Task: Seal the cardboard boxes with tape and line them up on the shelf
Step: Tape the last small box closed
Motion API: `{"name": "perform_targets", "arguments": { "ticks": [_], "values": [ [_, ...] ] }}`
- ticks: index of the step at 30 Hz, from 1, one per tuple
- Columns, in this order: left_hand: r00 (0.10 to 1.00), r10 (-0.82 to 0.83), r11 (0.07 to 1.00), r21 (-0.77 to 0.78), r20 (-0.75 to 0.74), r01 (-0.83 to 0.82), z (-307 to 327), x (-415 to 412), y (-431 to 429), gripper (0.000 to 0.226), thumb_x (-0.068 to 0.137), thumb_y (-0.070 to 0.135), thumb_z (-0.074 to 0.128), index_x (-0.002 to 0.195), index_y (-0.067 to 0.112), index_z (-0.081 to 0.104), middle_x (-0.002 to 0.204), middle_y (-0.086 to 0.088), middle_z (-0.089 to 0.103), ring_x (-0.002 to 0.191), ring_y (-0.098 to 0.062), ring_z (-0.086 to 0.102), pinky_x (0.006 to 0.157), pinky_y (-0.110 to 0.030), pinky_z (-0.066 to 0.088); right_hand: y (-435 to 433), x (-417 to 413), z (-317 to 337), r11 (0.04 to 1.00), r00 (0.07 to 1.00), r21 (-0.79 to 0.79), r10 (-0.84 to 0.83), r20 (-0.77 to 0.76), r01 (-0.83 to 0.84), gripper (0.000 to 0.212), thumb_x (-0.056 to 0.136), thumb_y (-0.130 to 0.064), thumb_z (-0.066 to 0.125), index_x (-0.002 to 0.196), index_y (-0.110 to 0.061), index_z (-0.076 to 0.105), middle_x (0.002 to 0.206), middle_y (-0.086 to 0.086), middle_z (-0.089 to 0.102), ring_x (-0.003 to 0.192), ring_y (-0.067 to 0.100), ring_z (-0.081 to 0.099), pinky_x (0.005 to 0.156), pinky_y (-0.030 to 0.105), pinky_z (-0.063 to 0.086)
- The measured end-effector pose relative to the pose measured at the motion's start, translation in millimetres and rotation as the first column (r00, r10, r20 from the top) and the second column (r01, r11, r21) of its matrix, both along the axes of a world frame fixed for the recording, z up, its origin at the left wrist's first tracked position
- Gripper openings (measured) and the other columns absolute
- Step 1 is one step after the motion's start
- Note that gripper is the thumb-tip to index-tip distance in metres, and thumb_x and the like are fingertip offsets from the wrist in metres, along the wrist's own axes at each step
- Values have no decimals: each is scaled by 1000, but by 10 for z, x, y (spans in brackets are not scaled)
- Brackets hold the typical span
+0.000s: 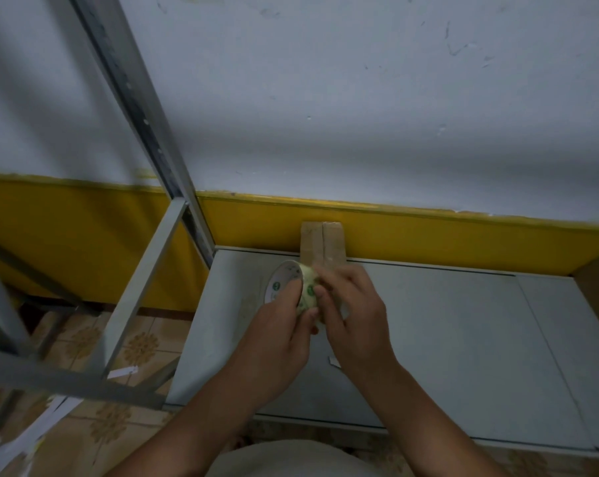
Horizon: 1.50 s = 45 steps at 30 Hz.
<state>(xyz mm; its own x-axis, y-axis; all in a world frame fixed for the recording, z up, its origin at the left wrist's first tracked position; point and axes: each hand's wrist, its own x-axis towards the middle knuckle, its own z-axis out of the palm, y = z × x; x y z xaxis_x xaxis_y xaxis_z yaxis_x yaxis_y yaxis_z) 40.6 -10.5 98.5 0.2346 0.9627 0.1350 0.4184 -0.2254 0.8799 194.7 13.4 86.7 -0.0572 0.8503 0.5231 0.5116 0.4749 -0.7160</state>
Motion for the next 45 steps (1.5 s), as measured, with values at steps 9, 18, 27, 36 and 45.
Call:
{"name": "perform_targets", "arguments": {
  "ticks": [9,18,27,36,45],
  "values": [
    [996,22,999,-23,-85,-24,-110,-81,-38,12,110,24,55,121,24,57,99,11,69,87,-9,70,73,-44,59,-5,89,67,998,977,33,46,207,-54,15,95,-19,73,108,-16,78,104,-5,70,92,6,60,84,17,41],
    [976,-71,997,-24,-207,67,-86,-134,-64,24,109,32,48,129,22,56,108,15,75,92,-6,71,78,-44,59,154,224,254,955,956,-195,252,148,-222,3,90,-17,78,89,-17,75,87,-12,63,88,2,58,76,12,42],
    [975,-131,991,-12,-182,131,-20,-147,-102,23,107,29,48,128,23,58,108,18,73,92,-7,70,79,-39,58,119,213,209,912,924,-317,330,191,-261,17,102,-14,59,89,-25,55,88,-17,49,89,4,49,74,15,36],
    [970,-165,986,-44,-180,159,-12,-177,-52,20,109,15,52,124,28,58,103,15,73,91,-8,69,78,-30,58,57,221,200,859,925,-418,366,97,-296,17,106,-18,52,91,-25,52,90,-9,53,86,11,52,73,26,44],
    [963,-146,989,-63,-227,135,-22,-174,3,14,108,18,55,120,25,57,100,15,74,89,-6,69,77,-39,58,-64,140,204,912,980,-389,61,-187,-131,23,86,-22,83,102,-26,67,94,-13,71,92,10,68,76,19,51]
  ]
}}
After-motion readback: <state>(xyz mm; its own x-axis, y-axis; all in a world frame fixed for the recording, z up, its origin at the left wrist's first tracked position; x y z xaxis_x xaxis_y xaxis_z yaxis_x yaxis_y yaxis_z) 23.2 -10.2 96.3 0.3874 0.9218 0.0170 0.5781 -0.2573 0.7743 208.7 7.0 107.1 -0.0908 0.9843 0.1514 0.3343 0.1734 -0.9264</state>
